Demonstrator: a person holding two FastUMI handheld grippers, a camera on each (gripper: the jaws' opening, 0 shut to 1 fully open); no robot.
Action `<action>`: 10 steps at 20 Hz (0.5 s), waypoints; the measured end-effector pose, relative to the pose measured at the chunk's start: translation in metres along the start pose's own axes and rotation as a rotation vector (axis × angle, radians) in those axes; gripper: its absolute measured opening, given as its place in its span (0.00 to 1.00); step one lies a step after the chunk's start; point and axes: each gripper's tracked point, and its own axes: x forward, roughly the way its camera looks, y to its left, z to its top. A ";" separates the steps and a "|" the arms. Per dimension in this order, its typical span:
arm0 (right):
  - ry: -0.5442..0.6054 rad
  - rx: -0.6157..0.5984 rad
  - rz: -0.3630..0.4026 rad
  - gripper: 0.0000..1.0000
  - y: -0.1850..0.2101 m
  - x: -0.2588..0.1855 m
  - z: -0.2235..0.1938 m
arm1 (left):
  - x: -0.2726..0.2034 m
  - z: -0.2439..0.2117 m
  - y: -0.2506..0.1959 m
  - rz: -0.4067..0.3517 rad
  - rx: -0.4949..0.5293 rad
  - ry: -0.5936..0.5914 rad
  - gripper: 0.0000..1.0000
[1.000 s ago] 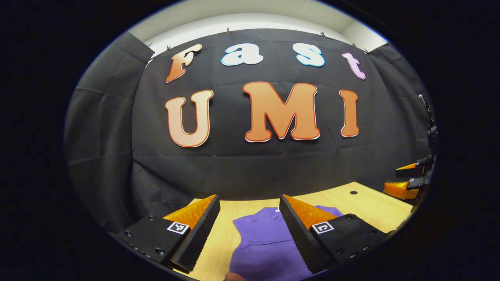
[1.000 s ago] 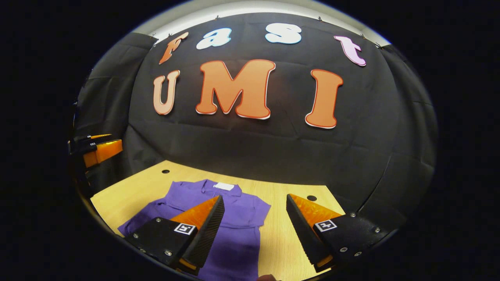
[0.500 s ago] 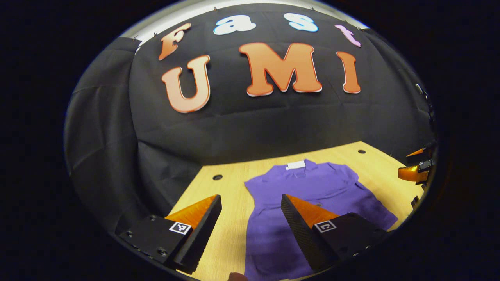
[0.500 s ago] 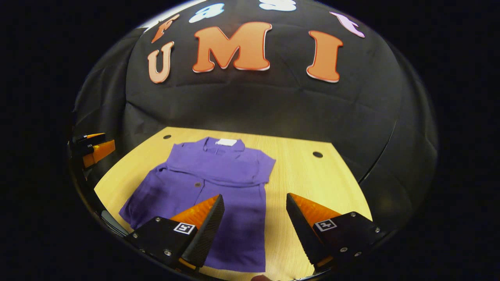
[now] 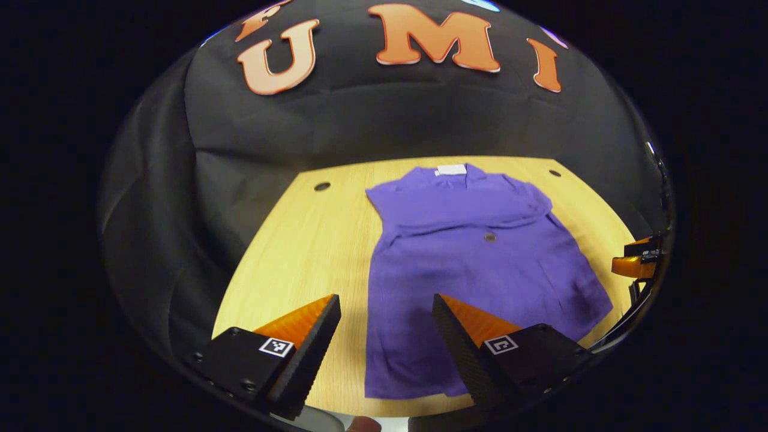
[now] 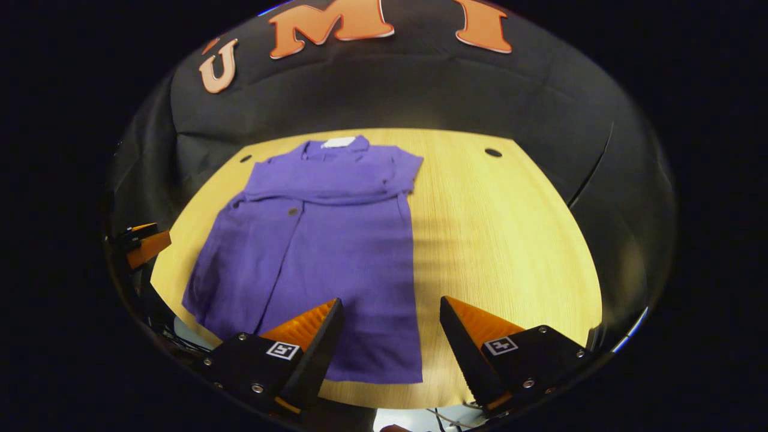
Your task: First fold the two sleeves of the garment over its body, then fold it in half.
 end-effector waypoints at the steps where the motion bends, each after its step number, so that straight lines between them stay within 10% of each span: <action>1: 0.034 0.006 -0.002 0.95 -0.002 0.002 -0.010 | 0.004 -0.012 -0.002 -0.009 -0.007 0.046 0.99; 10: 0.298 0.031 0.003 0.96 -0.004 0.018 -0.076 | 0.018 -0.107 0.004 -0.035 -0.045 0.415 1.00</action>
